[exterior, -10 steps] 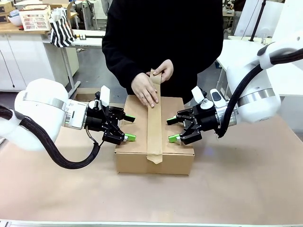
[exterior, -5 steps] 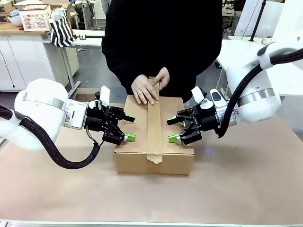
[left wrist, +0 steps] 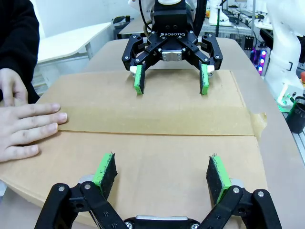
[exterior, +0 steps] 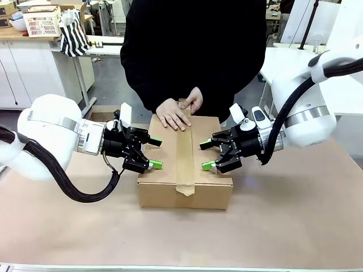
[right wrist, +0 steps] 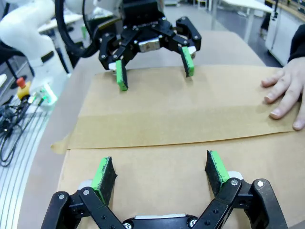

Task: Pack the gift set into the box.
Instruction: Press and hold the closed box until the human finishes sealing it.

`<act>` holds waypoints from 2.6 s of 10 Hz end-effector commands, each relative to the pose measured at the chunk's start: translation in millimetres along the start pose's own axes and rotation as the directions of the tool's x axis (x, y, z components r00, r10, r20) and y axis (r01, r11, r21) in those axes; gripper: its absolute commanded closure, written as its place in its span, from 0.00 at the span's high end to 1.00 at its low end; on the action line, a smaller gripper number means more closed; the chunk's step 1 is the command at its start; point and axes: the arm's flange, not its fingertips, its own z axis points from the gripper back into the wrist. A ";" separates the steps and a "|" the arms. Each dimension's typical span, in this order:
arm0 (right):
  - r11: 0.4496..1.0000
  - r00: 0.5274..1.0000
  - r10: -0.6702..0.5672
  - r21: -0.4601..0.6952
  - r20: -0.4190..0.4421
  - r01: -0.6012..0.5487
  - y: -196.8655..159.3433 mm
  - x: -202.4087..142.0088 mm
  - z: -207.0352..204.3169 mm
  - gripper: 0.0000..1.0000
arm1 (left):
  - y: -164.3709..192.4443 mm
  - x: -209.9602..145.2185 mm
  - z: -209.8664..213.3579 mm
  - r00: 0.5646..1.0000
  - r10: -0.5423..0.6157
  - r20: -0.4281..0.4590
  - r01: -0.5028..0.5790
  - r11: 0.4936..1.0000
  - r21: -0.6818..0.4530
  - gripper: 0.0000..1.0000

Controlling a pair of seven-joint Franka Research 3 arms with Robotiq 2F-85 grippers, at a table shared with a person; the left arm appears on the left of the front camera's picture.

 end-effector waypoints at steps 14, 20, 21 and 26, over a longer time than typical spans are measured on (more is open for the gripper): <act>1.000 1.000 -0.003 -0.006 -0.003 0.003 1.0 -0.9 -0.6 1.00 | -2.8 -2.4 0.8 1.000 -0.010 -0.010 0.010 1.000 -0.007 1.00; 1.000 1.000 -0.003 -0.006 -0.003 0.003 1.0 -0.9 -0.6 1.00 | -2.8 -2.4 0.8 1.000 -0.010 -0.010 0.010 1.000 -0.007 1.00; 1.000 1.000 -0.003 -0.006 -0.003 0.003 1.0 -0.9 -0.6 1.00 | -2.8 -2.4 0.8 1.000 -0.010 -0.010 0.010 1.000 -0.007 1.00; 1.000 1.000 -0.003 -0.006 -0.003 0.003 1.0 -0.9 -0.6 1.00 | -2.8 -2.4 0.8 1.000 -0.010 -0.010 0.010 1.000 -0.007 1.00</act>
